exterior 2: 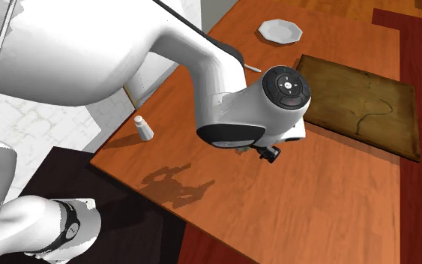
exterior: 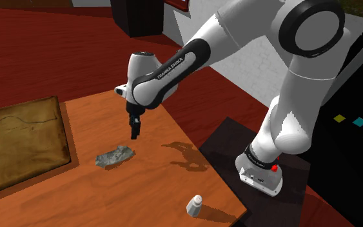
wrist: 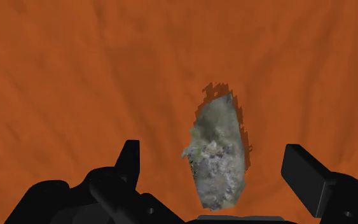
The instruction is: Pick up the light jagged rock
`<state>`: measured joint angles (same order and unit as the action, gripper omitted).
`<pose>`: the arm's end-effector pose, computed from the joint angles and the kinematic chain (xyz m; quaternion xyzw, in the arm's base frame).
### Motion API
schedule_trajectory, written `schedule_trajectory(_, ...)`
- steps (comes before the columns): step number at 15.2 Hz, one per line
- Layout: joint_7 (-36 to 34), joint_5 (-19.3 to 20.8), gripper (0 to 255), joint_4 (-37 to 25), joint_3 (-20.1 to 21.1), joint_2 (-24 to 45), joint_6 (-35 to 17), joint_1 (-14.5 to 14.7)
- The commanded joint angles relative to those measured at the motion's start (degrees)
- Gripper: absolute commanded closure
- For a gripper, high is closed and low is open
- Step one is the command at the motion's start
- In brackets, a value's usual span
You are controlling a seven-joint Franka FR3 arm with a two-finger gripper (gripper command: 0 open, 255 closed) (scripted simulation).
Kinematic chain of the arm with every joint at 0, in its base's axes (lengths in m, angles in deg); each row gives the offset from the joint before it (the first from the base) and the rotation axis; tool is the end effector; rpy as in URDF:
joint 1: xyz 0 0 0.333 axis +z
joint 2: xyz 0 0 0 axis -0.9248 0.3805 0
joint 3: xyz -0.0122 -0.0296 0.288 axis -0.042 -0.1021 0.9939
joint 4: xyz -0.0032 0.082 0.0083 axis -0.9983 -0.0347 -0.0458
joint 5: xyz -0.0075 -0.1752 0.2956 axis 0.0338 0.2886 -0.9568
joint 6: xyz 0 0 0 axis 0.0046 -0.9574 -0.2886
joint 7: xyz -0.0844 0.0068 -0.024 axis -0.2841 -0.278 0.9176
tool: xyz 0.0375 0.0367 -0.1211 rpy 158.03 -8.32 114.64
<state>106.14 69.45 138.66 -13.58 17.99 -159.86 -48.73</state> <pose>0.4512 0.2596 0.2804 -0.8744 -0.4687 -0.0617 0.1096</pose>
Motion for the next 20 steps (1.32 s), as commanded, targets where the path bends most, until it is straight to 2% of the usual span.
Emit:
schedule_trajectory(1, 1.5, 0.2, 0, -2.8, 0.9, 3.7, -1.4, 0.8)
schedule_trajectory(9, 5.6, 2.8, 0, -14.0, 3.6, 16.9, -5.7, 4.6)
schedule_trajectory(18, 6.8, 2.7, 0, -14.5, 3.6, 21.7, -9.7, 4.8)
schedule_trajectory(19, 6.9, 2.7, 255, -14.4, 3.6, 21.6, -9.7, 4.7)
schedule_trajectory(20, 6.8, 2.7, 255, -14.5, 3.6, 21.7, -9.7, 4.7)
